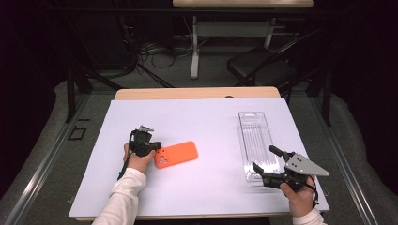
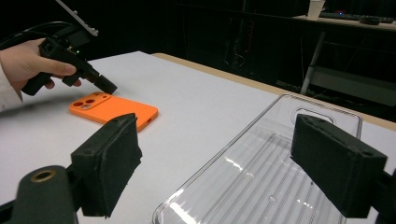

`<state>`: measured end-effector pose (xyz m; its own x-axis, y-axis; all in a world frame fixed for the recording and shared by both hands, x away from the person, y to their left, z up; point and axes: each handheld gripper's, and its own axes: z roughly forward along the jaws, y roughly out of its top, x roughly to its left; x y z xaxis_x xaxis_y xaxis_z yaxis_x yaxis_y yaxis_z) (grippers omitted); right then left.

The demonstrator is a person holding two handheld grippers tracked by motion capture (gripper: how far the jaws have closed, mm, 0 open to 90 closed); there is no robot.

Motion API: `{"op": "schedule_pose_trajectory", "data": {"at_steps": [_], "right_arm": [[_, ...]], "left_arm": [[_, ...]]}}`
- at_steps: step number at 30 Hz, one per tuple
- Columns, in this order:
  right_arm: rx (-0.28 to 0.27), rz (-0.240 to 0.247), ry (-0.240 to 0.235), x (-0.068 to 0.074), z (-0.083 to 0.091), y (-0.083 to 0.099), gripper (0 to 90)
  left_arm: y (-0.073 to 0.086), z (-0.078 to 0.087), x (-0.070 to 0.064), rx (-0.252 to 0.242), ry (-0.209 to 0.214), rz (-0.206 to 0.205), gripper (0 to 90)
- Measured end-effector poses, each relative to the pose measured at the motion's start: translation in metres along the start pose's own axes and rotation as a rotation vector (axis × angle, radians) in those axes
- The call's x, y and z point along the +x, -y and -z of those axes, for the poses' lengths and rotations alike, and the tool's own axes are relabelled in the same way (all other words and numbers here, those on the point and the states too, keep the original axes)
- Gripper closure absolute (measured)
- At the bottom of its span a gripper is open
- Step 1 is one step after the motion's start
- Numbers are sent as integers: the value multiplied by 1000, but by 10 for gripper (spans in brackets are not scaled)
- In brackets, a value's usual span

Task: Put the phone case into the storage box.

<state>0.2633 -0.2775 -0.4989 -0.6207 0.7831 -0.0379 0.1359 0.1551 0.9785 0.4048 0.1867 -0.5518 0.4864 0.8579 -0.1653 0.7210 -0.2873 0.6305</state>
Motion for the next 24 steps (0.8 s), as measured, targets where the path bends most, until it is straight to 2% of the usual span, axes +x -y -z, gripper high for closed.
{"op": "schedule_pose_trajectory", "data": {"at_steps": [24], "right_arm": [[4, -4, -3, -1, -1, 1, 147]], "left_arm": [[20, 15, -12, 13, 23, -46, 900]]}}
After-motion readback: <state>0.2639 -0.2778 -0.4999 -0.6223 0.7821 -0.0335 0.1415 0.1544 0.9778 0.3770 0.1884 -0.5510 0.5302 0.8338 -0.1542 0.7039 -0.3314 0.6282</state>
